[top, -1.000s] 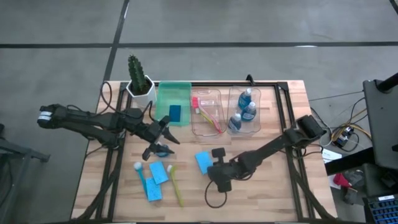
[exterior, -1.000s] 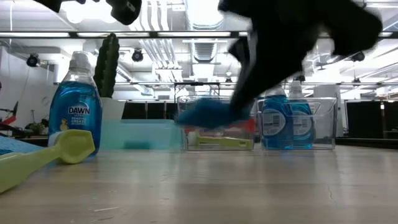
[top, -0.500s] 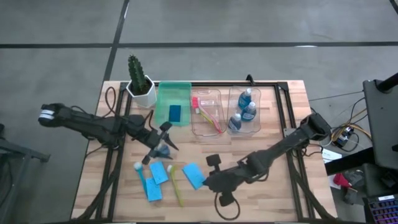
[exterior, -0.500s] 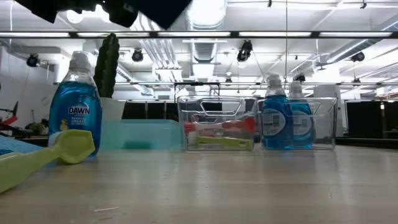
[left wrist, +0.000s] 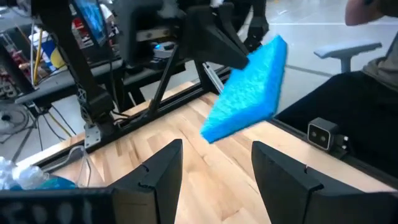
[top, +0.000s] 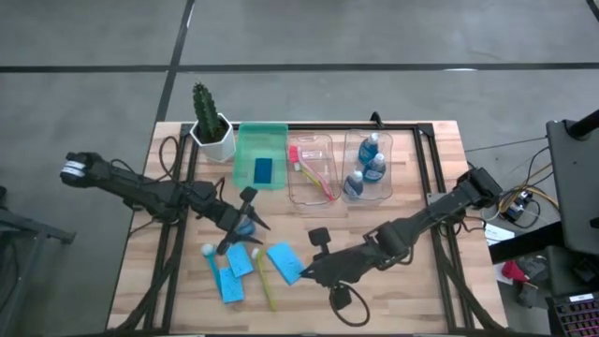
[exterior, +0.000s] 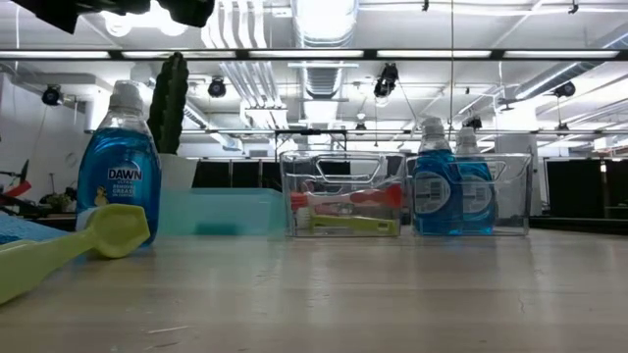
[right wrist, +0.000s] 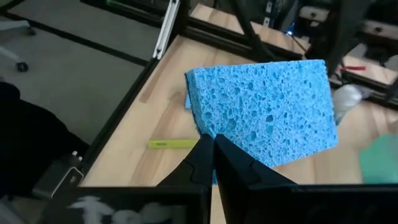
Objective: Pick & Place Kitchen Sink Supplies
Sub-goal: Put the blue sponge into the green bin
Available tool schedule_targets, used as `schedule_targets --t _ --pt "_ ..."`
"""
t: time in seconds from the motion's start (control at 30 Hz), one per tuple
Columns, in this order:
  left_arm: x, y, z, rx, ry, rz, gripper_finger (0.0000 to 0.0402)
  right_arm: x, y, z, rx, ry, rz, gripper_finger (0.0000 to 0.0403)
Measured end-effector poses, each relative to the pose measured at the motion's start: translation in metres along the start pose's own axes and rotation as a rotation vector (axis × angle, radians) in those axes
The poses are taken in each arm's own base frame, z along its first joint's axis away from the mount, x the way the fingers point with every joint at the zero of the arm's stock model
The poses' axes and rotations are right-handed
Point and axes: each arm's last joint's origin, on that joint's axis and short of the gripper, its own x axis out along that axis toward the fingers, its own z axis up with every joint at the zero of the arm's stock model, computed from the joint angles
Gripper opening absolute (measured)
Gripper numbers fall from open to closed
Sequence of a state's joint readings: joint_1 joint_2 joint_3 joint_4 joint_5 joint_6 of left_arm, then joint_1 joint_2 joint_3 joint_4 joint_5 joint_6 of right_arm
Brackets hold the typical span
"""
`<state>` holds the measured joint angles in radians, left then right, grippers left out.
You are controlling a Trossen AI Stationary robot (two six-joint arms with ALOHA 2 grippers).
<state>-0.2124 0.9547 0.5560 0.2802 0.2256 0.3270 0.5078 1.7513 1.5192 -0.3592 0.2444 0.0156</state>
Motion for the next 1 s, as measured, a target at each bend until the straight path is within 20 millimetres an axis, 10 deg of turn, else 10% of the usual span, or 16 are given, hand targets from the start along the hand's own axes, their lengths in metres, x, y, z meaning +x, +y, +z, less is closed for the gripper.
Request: schedule_targets --t 1.0 --pt "0.01 -0.005 0.002 0.026 -0.05 -0.008 0.0188 -0.011 -0.027 0.02 0.033 -0.139 0.036 0.0008"
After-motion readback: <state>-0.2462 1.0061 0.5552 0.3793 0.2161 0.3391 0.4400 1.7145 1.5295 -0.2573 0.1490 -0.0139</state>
